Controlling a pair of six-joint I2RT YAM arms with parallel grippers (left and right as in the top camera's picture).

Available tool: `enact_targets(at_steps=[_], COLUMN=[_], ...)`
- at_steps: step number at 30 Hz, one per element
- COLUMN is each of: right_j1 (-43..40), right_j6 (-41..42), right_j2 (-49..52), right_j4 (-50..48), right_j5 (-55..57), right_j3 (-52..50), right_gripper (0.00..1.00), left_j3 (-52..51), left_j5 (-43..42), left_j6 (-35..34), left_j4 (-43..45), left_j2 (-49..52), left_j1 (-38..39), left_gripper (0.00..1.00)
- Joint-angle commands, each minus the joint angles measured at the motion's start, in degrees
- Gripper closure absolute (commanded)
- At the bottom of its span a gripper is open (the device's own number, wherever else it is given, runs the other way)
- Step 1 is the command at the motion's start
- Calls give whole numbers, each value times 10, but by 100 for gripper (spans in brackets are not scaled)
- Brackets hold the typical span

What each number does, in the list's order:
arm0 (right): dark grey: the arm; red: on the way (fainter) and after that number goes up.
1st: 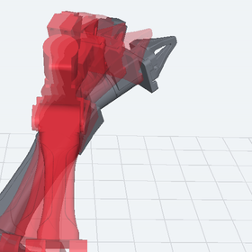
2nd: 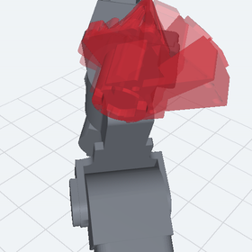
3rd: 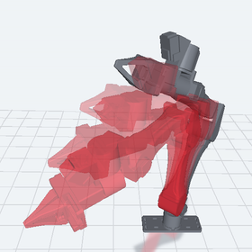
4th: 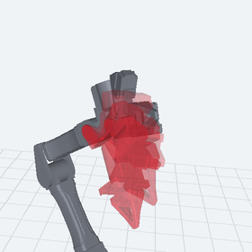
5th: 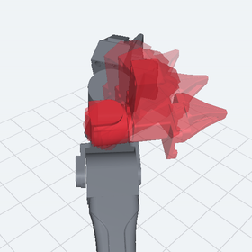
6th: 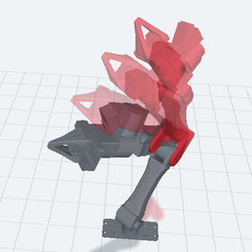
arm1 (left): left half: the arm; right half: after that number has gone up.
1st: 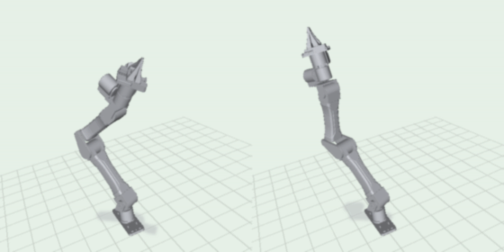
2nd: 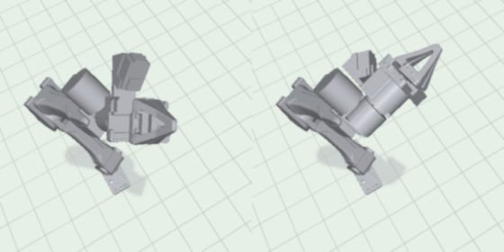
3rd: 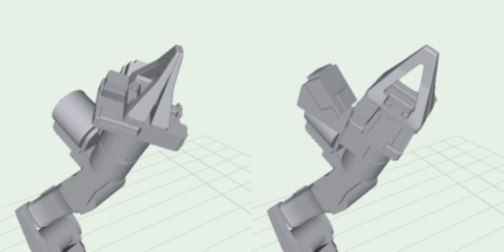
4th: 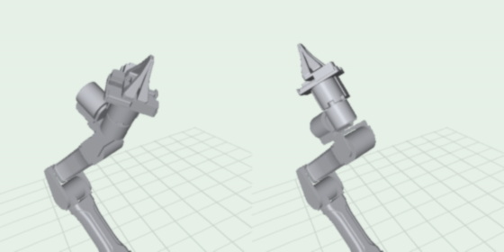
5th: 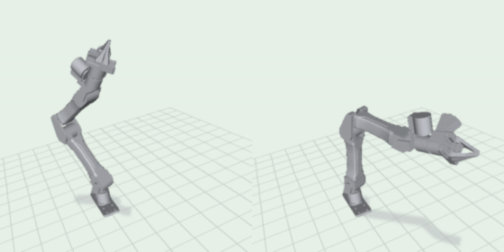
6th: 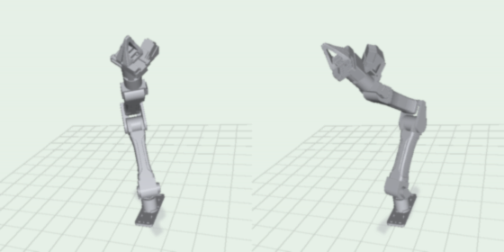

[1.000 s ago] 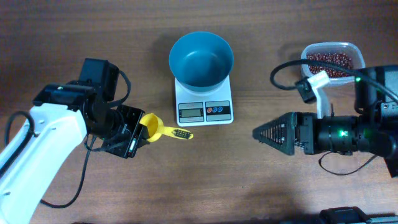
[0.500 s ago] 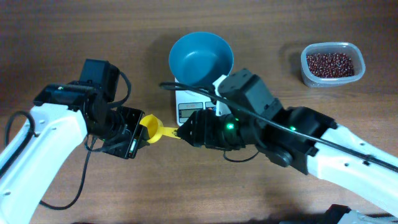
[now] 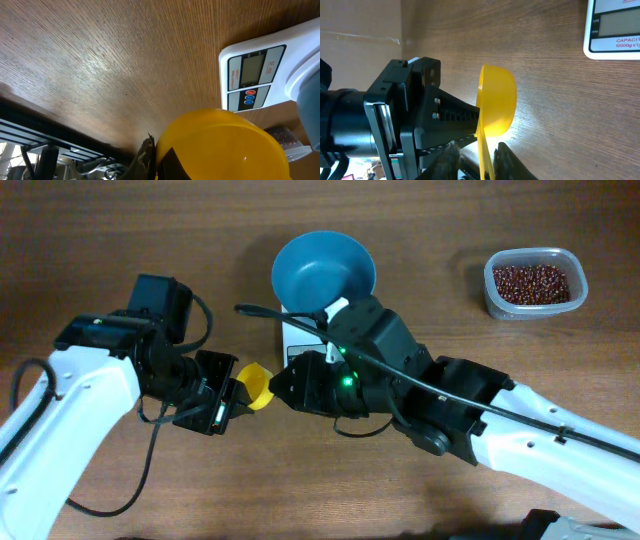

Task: Scoop item into bowl and weigh 50g on scale
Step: 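Grasp the scoop handle with the right gripper and release the left, then move the scoop with the right gripper toward the bean tub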

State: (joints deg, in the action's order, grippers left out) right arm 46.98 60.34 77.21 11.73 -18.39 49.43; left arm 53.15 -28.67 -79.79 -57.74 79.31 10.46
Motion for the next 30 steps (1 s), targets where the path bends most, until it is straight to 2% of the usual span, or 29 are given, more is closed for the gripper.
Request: enact_targets(at_steps=[1,11,14,16,17,18,19,20,22,25,26,28,30], right_j1=[4,3,4,3,3,2,2,2,2,2,2,2,2], right_j6=[0,0,0,-1,-3,-19,-41,-54,-92,-162,-209,-309,-313], right_j2=[1,1,1,1,1,1,-1,-9,-54,-163,-216,-334,-422], right_j4=[-2,0,0,7,21,31,36,62,118,216,254,335,414], right_j5=[9,11,11,9,12,13,16,40,71,125,135,178,300], right_j3=[2,2,2,2,2,2,2,3,3,3,3,3,4], right_gripper=[82,95,96,96,96,96,96,96,96,96,96,96,96], left_j3=[2,2,2,2,2,2,2,7,49,106,127,145,145], left_j5=[-12,-10,-9,-8,-5,-15,-29,-45,-50,-33,4,116,181], left_j6=[-12,12,12,12,12,12,12,41,160,313,354,395,396], left_j4=[0,-13,-13,-12,-12,-1,14,42,52,30,-1,-68,-104], left_j2=[0,0,0,0,0,0,0,0,0,-9,-21,-76,-130], left_j1=[0,0,0,0,0,-1,-1,-4,-23,-34,-36,-36,-35], left_gripper=[100,100,100,78,64,57,56,56,56,46,43,39,37])
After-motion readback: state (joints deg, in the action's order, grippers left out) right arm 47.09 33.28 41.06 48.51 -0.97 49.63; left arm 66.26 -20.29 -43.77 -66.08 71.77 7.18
